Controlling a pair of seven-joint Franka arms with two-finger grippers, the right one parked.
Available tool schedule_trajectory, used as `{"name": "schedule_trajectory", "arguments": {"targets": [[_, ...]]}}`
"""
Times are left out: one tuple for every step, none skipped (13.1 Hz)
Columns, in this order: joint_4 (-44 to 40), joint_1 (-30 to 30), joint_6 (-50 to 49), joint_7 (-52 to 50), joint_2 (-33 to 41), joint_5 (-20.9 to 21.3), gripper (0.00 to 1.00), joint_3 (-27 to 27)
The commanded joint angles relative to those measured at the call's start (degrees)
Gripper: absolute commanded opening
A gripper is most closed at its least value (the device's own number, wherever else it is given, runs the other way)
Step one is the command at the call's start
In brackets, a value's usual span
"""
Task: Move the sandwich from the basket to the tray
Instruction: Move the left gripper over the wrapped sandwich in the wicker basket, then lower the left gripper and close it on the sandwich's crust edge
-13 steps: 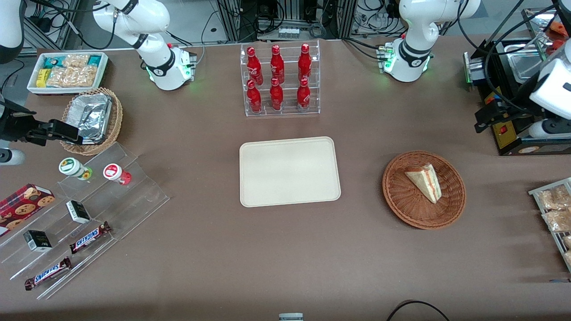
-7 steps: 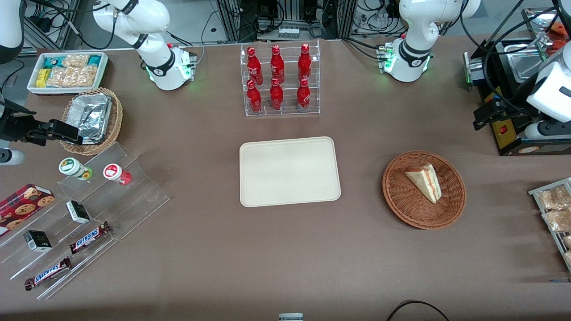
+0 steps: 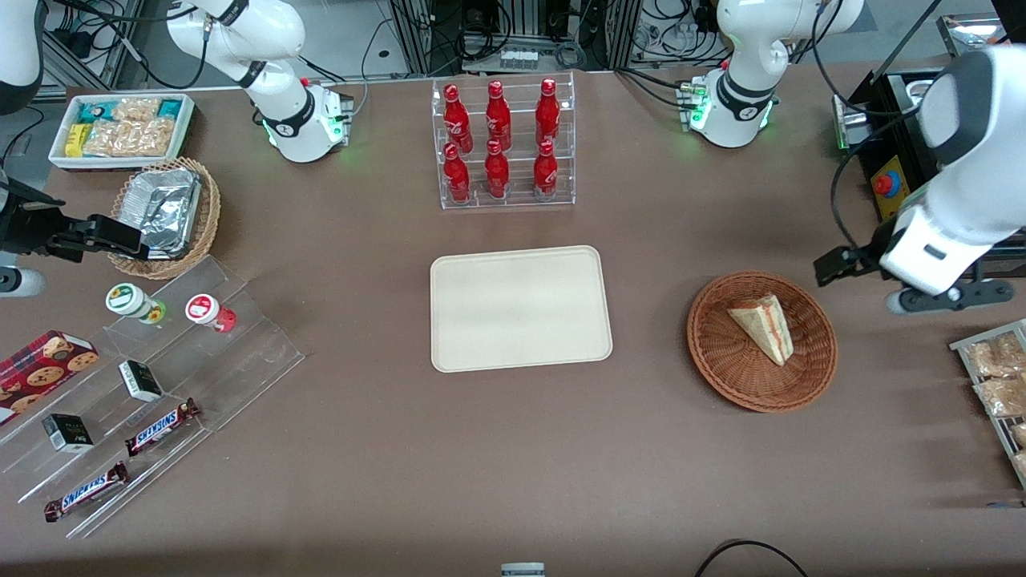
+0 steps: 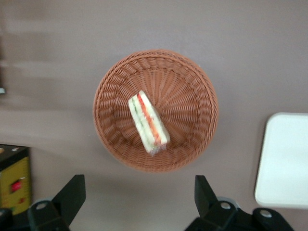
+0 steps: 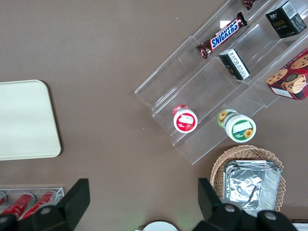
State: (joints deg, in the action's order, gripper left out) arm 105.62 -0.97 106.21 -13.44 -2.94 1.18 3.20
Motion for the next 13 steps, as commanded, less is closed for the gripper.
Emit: {"name": "schedule_trajectory", "arguments": {"targets": [[9.9,-1.0,10.8,-7.1,1.6,0.9,1.0,0.0],[13.4,-1.0,16.0,-8.6,1.5,0.9,1.0,0.0],[16.7,-1.0,21.3,-10.6,1.2,0.9,1.0,0.0],[19.9,-1.0,26.2,-12.8,0.7,0.9,1.0,0.0],[22.0,-1.0,29.6,-14.2,0.2,0.9,1.0,0.0],[23.0,-1.0,31.2,-15.4,-0.6,0.9,1.0,0.0],[23.4,-1.0,32.7,-16.7,-1.5,0.9,1.0,0.0],[23.9,-1.0,33.9,-17.8,-2.2,0.9,1.0,0.0],[24.7,-1.0,35.2,-18.2,-2.9,0.9,1.0,0.0],[26.2,-1.0,37.1,-18.6,-3.3,0.9,1.0,0.0],[27.7,-0.9,40.1,-19.2,-4.0,0.9,1.0,0.0],[28.7,-0.9,42.5,-19.7,-5.0,0.9,1.0,0.0],[29.5,-1.0,44.1,-19.9,-6.0,0.9,1.0,0.0]]}}
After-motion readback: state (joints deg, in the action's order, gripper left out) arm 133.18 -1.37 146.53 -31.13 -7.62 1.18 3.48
